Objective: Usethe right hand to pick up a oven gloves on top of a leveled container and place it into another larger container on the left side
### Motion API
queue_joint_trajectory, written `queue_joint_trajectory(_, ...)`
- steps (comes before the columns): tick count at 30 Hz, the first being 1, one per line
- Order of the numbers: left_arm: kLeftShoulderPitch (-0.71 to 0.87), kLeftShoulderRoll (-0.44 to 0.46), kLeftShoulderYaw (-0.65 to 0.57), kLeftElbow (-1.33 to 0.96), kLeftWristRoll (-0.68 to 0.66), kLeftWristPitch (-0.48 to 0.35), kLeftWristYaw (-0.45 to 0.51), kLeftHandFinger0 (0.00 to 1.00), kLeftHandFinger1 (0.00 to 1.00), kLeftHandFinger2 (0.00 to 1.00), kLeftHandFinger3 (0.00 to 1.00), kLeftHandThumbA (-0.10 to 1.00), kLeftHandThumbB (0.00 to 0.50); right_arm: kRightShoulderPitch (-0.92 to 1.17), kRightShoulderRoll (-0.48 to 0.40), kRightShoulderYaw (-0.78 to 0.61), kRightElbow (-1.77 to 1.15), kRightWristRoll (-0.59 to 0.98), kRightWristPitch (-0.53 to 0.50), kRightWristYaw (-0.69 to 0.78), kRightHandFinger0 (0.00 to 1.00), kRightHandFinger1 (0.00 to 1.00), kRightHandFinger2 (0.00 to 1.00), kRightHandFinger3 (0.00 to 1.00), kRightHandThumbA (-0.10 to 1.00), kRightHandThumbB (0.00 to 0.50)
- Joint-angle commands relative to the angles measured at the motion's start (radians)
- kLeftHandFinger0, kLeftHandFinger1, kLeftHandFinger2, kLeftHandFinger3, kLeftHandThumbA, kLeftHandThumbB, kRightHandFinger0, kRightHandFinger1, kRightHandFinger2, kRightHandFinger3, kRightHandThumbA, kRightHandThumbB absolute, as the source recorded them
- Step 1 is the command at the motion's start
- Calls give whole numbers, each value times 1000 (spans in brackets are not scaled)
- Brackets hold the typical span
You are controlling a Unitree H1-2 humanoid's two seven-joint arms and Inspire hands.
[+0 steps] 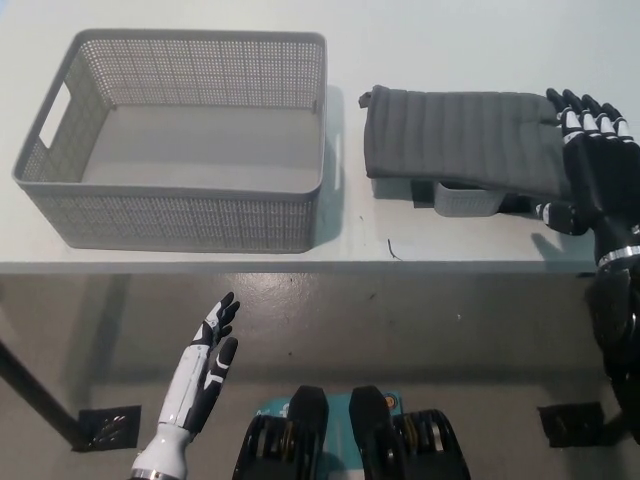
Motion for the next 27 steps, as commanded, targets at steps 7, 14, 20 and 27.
queue_joint_trajectory(7, -15, -2, -4, -9, 8, -54, 21, 1000, 1000, 1000, 1000, 1000, 71, -79, 6, 24, 38, -9, 21, -28, 1000, 1000, 1000, 1000, 1000, 226)
queue_joint_trajectory(14, -16, -7, -4, -11, -1, -47, 16, 1000, 1000, 1000, 1000, 1000, 79, -134, 6, 42, 113, -8, 12, -48, 1000, 1000, 1000, 1000, 1000, 244)
queue_joint_trajectory(20, -18, -2, -3, -10, 1, -50, 15, 1000, 1000, 1000, 1000, 1000, 79, -186, -3, 67, 202, -5, -3, -64, 1000, 1000, 1000, 1000, 1000, 219)
queue_joint_trajectory(27, -20, -6, -1, -3, -14, -57, 12, 1000, 1000, 1000, 1000, 1000, 87, -231, -9, 80, 272, 11, -21, -80, 1000, 1000, 1000, 1000, 1000, 240)
